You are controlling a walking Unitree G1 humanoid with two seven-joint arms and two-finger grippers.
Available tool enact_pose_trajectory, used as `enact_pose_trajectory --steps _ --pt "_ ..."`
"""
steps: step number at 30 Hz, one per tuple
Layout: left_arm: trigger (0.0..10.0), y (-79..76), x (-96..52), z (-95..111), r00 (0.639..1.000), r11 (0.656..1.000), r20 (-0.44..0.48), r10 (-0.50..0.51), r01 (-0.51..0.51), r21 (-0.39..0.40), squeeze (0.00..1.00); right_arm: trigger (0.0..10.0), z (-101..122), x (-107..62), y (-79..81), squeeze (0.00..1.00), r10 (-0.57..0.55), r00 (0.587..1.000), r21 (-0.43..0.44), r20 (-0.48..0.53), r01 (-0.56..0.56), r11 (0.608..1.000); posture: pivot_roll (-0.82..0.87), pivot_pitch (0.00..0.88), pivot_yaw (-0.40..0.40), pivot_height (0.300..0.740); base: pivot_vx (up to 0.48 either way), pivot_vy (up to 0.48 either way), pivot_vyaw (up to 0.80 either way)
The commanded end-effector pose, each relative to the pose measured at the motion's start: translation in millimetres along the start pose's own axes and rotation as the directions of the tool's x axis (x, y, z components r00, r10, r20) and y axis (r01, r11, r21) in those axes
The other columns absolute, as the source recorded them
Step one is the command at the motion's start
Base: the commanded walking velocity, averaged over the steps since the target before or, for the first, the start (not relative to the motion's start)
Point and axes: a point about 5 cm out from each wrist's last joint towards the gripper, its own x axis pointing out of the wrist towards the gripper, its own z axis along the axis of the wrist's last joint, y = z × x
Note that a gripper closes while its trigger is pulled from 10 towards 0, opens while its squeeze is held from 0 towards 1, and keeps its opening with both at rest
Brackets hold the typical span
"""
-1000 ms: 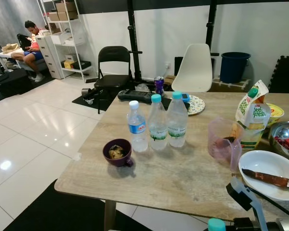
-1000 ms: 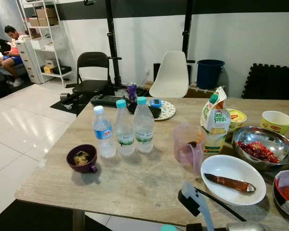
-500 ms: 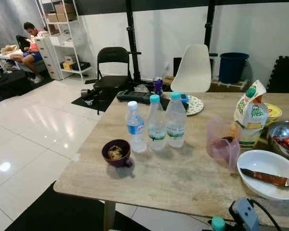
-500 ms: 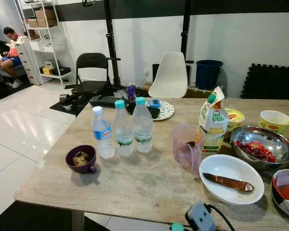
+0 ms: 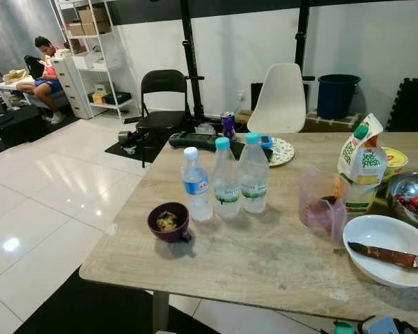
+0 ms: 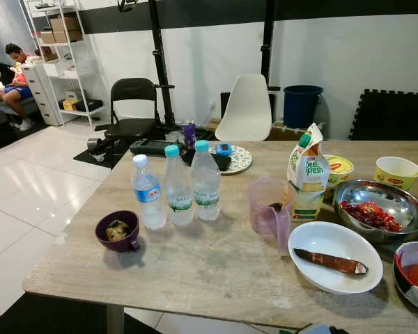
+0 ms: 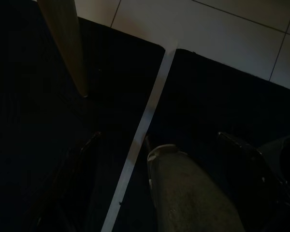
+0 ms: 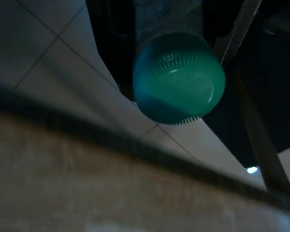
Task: Restocking fridge
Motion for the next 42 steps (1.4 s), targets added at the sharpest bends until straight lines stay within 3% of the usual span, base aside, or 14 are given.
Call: enact_pose_trajectory --steps 1,4,8,15,16,18,19,23,26,32,39,42 --pt "10.0 8.6 -2.4 -2 1.0 1.0 -0.006 0.015 -0.015 0.023 0.0 0.0 -13 -4.5 3.7 0.0 -0.026 0.999 0.003 -0.045 0.027 1.0 -0.04 0.062 0.091 0.74 0.0 0.0 0.0" --pt "10.0 9.4 -2.4 -2 1.0 0.999 -0.009 0.02 -0.019 0.032 0.0 0.0 -30 -6.0 3.4 0.0 -0.098 0.986 -0.009 -0.138 0.098 0.995 -0.04 0.06 0.094 0.74 0.0 0.0 0.0" --pt "10.0 10.6 -3.1 -3 1.0 0.999 -0.016 0.027 -0.027 0.036 0.0 0.0 -42 -4.8 4.8 0.0 -0.151 0.971 0.02 -0.183 0.158 0.987 -0.03 0.059 0.092 0.74 0.0 0.0 0.0" --pt "10.0 19.5 -8.2 -13 0.996 0.997 -0.043 0.074 -0.074 0.013 0.0 0.0 -55 0.9 9.1 0.0 -0.178 0.943 0.07 -0.28 0.205 0.976 -0.03 0.067 0.091 0.74 0.0 0.0 0.0" --pt "10.0 26.9 -11.5 -19 0.991 0.992 -0.06 0.12 -0.122 -0.025 0.0 2.5 -57 10.4 13.1 0.0 -0.193 0.93 0.1 -0.312 0.234 0.967 -0.04 0.083 0.095 0.74 0.0 0.0 0.0" --pt "10.0 28.7 -12.3 -20 0.989 0.99 -0.064 0.133 -0.136 -0.037 0.0 2.5 -58 13.1 14.2 0.0 -0.199 0.926 0.114 -0.322 0.246 0.962 -0.04 0.083 0.095 0.74 0.0 0.0 0.0" --pt "10.0 30.0 -12.6 -20 0.989 0.989 -0.056 0.137 -0.14 -0.051 0.0 10.0 -57 17.7 14.5 0.0 -0.216 0.92 0.148 -0.327 0.276 0.95 -0.04 0.088 0.096 0.74 0.0 0.0 0.0" --pt "10.0 31.4 -11.4 -15 0.99 0.988 -0.043 0.135 -0.137 -0.069 0.0 10.0 -59 28.1 17.9 0.0 -0.237 0.889 0.248 -0.391 0.35 0.903 -0.04 0.091 0.09 0.74 0.0 0.0 0.0" --pt "10.0 32.1 -10.5 -13 0.989 0.987 -0.047 0.143 -0.146 -0.067 0.0 10.0 -61 32.3 22.2 0.0 -0.223 0.878 0.268 -0.423 0.357 0.895 -0.03 0.088 0.08 0.74 0.0 0.0 0.0" --pt "10.0 34.4 -9.1 -8 0.985 0.981 -0.034 0.17 -0.173 -0.092 0.0 10.0 -57 36.9 19.9 0.0 -0.285 0.868 0.257 -0.406 0.408 0.876 -0.02 0.077 0.066 0.74 0.0 0.0 0.0" --pt "10.0 35.3 -7.5 -5 0.987 0.977 -0.04 0.153 -0.157 -0.143 0.0 10.0 -50 35.7 7.2 0.0 -0.401 0.846 0.169 -0.351 0.479 0.862 -0.04 0.069 0.077 0.74 0.0 0.0 0.0" --pt "10.0 34.1 -5.3 2 0.989 0.977 -0.019 0.147 -0.148 -0.155 0.0 10.0 -52 32.5 2.0 0.0 -0.436 0.822 0.183 -0.366 0.523 0.832 -0.04 0.066 0.084 0.74 0.0 0.0 0.0"
